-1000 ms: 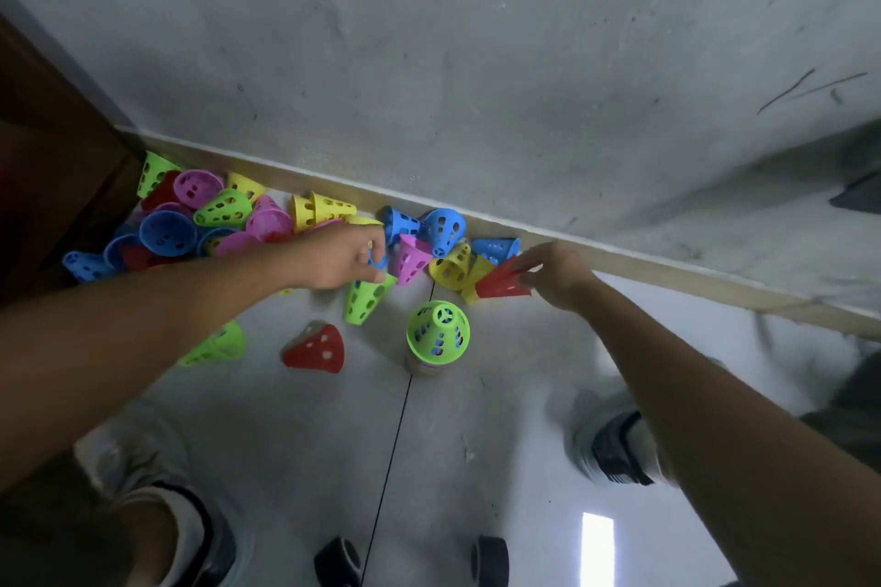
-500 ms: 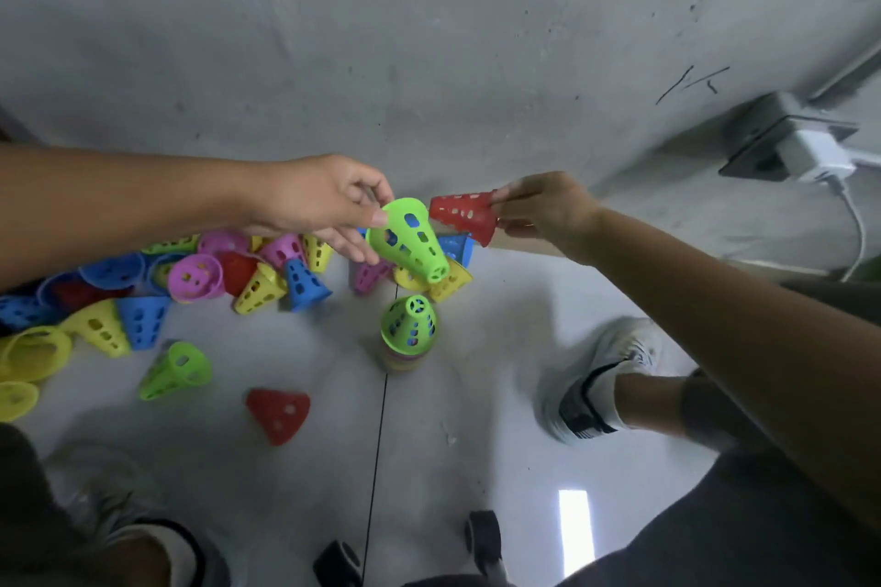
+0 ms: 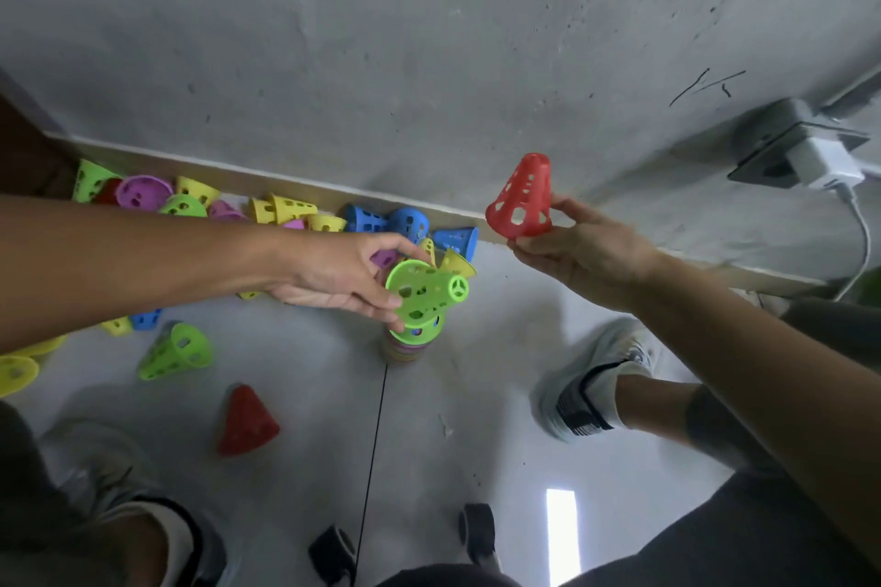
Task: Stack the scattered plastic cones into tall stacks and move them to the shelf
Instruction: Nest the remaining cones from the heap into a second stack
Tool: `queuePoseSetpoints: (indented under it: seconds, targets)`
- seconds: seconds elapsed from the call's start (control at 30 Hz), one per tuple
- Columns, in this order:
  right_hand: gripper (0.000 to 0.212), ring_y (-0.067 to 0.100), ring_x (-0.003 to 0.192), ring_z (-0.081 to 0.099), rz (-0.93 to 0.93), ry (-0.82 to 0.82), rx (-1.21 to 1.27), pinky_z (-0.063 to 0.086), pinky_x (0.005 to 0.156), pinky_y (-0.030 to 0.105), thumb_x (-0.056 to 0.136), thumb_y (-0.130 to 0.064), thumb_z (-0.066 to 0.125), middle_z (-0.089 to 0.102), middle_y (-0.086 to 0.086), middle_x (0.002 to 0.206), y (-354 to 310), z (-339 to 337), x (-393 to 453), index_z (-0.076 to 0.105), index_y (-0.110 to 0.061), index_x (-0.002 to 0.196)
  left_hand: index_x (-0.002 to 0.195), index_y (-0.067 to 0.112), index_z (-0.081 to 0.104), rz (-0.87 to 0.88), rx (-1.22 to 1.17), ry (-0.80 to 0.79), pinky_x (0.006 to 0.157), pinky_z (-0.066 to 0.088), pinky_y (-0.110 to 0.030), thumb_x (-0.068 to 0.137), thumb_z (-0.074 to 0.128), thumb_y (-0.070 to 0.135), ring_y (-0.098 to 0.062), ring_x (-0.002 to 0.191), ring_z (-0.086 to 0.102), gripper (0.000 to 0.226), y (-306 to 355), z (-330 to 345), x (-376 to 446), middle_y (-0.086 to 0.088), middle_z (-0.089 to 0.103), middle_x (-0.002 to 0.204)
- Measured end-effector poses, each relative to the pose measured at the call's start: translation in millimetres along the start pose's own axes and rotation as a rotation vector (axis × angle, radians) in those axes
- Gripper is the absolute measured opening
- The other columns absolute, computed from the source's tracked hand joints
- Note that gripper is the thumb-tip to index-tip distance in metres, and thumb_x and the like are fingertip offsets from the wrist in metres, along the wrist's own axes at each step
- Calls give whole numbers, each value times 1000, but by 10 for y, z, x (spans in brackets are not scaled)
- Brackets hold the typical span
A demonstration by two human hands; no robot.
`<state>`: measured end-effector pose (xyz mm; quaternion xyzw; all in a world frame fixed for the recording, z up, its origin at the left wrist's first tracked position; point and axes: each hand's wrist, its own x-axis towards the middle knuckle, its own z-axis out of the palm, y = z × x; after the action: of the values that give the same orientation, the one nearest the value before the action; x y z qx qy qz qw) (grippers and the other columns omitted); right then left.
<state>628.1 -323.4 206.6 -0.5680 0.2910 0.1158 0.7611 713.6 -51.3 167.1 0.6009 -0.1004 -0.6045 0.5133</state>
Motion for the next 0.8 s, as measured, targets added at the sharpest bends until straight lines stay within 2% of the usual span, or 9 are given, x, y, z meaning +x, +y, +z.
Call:
queuePoseSetpoints:
  seconds: [0.17,0.27,0.3,0.4,0.5,0.57,0.63,0.73,0.8]
  targets:
    - [61,23,89,71,3,-101,-83,59,77,26,79,26,58,70,15,99,36,120,-66,55,-7,130,134,26,52,42,149,110,77,61,-31,81,76,-7,-31,89,75,67,-141,100,62,-2,77,98]
    - [64,24,91,70,-3,-185,-114,58,80,28,76,26,61,70,17,101,69,201,-89,54,-9,129,132,28,52,46,259,203,89,60,-46,78,83,6,-33,93,74,66,-211,146,112,-6,69,110]
    - [65,24,91,70,-5,-209,-129,58,80,29,75,26,62,70,17,101,84,216,-90,53,-9,129,132,29,50,35,305,219,90,60,-47,78,84,12,-30,94,73,66,-234,150,126,-4,66,114]
    - [65,26,91,71,-1,-260,-185,58,79,29,75,25,66,70,15,100,150,261,-100,51,-7,130,131,38,42,33,428,256,79,62,-33,77,86,29,-18,102,66,70,-312,154,174,5,59,121]
    - [67,23,93,69,-24,-284,-324,57,81,29,76,20,71,65,13,105,257,293,-103,53,-13,132,127,41,43,53,520,316,70,58,-28,74,88,36,-17,104,61,69,-445,155,292,1,54,120]
    - [66,18,87,69,-56,-274,-417,56,79,26,76,15,74,62,14,108,325,324,-92,55,-17,130,128,44,46,80,536,334,80,61,-36,69,90,42,-18,111,60,74,-545,136,370,1,55,124]
    - [65,16,83,68,-89,-258,-492,56,76,25,78,11,76,60,15,110,364,369,-60,54,-16,132,133,47,44,103,579,352,94,57,-41,66,90,47,-14,118,55,81,-602,97,410,5,55,127]
    - [49,19,78,65,-124,-220,-585,58,73,25,83,3,76,57,13,108,436,420,8,58,-13,125,140,35,45,131,603,368,103,48,-35,70,91,40,-10,121,48,84,-642,69,396,9,49,132]
    - [40,22,72,63,-143,-201,-652,58,69,23,84,-1,76,53,12,107,500,431,65,62,-13,119,135,28,52,136,574,383,104,46,-34,69,92,37,-11,123,49,78,-690,0,369,8,52,135]
